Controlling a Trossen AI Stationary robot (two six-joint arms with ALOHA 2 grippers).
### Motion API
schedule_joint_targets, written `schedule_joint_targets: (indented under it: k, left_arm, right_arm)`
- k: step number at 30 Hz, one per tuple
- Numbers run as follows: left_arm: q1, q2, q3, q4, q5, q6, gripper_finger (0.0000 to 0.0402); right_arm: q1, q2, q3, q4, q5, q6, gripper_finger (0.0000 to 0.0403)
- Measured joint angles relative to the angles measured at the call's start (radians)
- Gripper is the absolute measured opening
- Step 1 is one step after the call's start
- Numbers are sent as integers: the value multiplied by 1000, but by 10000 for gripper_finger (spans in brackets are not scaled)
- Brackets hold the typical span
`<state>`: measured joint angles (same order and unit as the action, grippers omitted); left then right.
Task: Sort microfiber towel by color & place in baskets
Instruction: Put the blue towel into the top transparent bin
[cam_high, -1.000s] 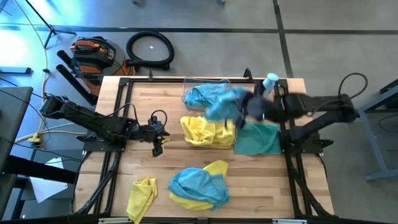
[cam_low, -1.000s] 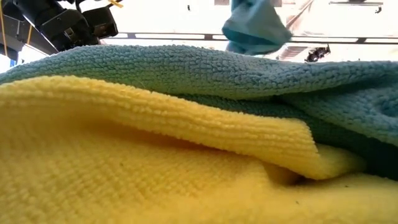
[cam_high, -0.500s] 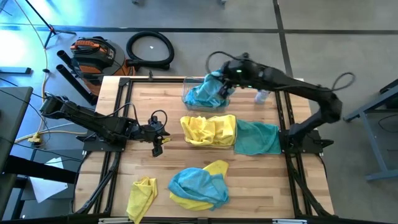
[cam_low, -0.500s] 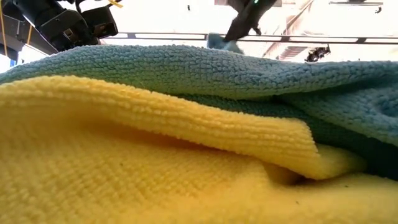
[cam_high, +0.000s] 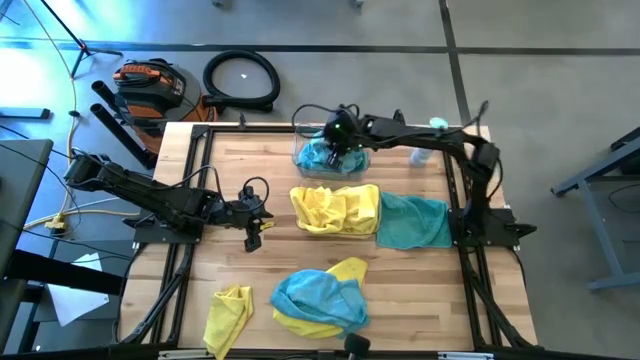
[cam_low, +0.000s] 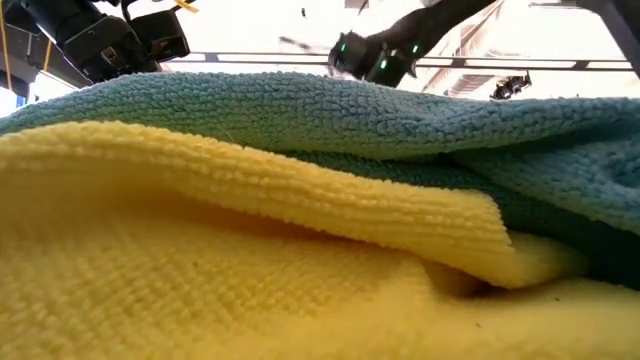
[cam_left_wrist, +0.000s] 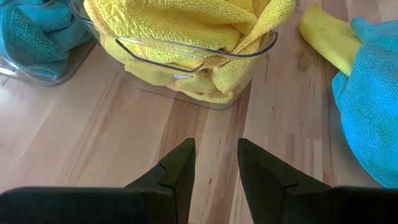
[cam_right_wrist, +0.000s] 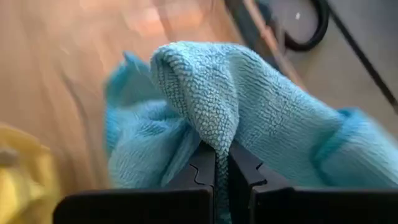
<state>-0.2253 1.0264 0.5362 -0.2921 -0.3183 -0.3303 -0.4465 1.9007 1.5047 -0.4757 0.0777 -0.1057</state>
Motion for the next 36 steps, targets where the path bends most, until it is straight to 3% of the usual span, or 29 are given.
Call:
schedule_joint_targets:
  k: [9, 14, 18, 23, 36]
  left_arm:
    - [10, 0, 0, -1, 0, 1, 110]
    - [16, 0, 0, -1, 0, 1, 110]
    - [16, 0, 0, -1, 0, 1, 110]
    - [16, 0, 0, -3, 0, -5, 110]
    - [15, 0, 0, -3, 0, -6, 110]
  right_arm:
    - [-6, 166, 4, 16, -50, 67, 24]
    - [-36, 201, 6, 18, -205, 162, 61]
    - [-46, 200, 5, 16, -243, 181, 98]
    - [-45, 168, -1, 14, -247, 178, 121]
    - [-44, -87, -3, -54, -210, 198, 124]
